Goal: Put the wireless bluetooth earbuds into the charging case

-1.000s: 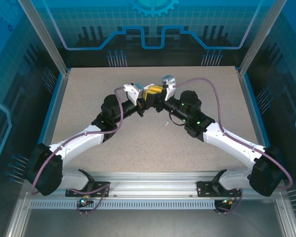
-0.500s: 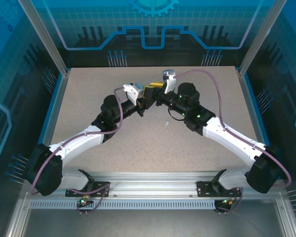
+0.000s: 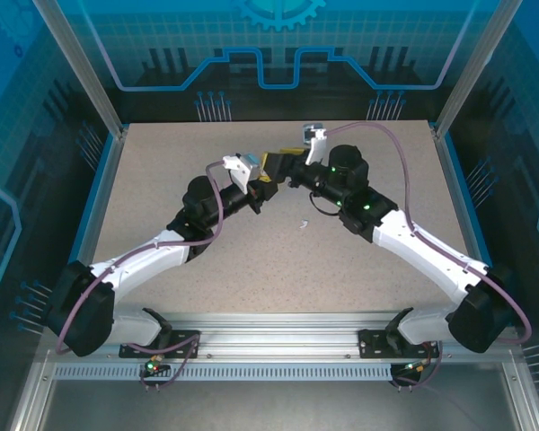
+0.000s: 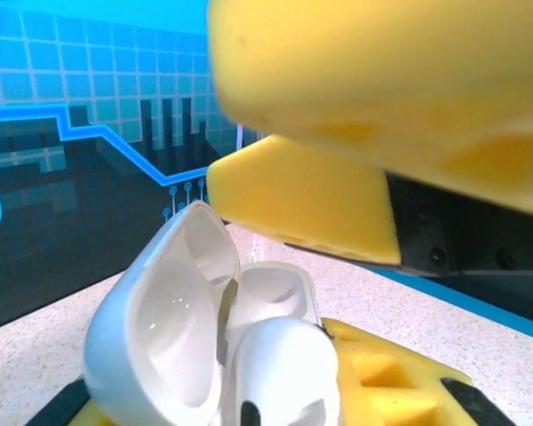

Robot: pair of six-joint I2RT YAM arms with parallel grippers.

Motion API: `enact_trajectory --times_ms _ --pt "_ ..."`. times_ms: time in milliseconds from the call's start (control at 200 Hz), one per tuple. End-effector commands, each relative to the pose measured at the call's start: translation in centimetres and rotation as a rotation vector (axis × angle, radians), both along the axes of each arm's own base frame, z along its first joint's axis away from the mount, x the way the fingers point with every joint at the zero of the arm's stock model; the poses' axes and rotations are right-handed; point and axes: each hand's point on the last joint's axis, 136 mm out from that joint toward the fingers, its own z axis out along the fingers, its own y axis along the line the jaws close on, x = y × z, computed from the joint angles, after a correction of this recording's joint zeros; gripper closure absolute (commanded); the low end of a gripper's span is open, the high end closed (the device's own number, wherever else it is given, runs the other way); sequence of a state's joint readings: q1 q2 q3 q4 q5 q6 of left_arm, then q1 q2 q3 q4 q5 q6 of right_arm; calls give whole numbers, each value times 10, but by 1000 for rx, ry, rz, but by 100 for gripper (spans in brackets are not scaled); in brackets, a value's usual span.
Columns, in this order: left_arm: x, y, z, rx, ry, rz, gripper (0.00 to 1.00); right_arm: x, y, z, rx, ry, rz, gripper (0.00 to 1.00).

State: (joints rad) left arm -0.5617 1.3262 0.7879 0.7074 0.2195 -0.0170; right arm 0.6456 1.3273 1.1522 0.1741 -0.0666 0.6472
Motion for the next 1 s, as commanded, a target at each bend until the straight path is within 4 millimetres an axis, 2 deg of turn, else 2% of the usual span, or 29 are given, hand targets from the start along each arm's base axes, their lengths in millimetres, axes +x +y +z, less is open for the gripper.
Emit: enact_trajectory --times_ms 0,110,210,350,450,555,640,765,890,995 --pt "-25 -4 34 -50 -132 -76 100 1 -30 15 7 7 -75 30" --pt "-31 -4 24 -30 -141 -94 100 -3 -54 11 -4 40 -134 28" --pt "-31 -1 15 -10 -135 -75 100 -1 -85 -11 -53 130 -247 27" --pt "-28 7 11 2 -130 -27 100 0 -136 -82 -194 405 -444 27" --pt "-28 11 13 0 -136 -4 100 -5 -155 -136 -314 578 -528 27" --pt "-27 15 16 -6 -142 21 100 -8 -155 -189 -416 754 -554 29" --pt "-28 20 19 -15 -152 43 100 -11 -151 -224 -492 860 -590 31" --pt "-29 25 23 -20 -167 66 100 -6 -131 -266 -581 964 -568 32" --pt "-32 28 28 -23 -182 76 100 2 -117 -293 -689 1025 -554 33" --pt "-34 32 28 -23 -189 90 100 9 -109 -301 -700 1044 -573 33"
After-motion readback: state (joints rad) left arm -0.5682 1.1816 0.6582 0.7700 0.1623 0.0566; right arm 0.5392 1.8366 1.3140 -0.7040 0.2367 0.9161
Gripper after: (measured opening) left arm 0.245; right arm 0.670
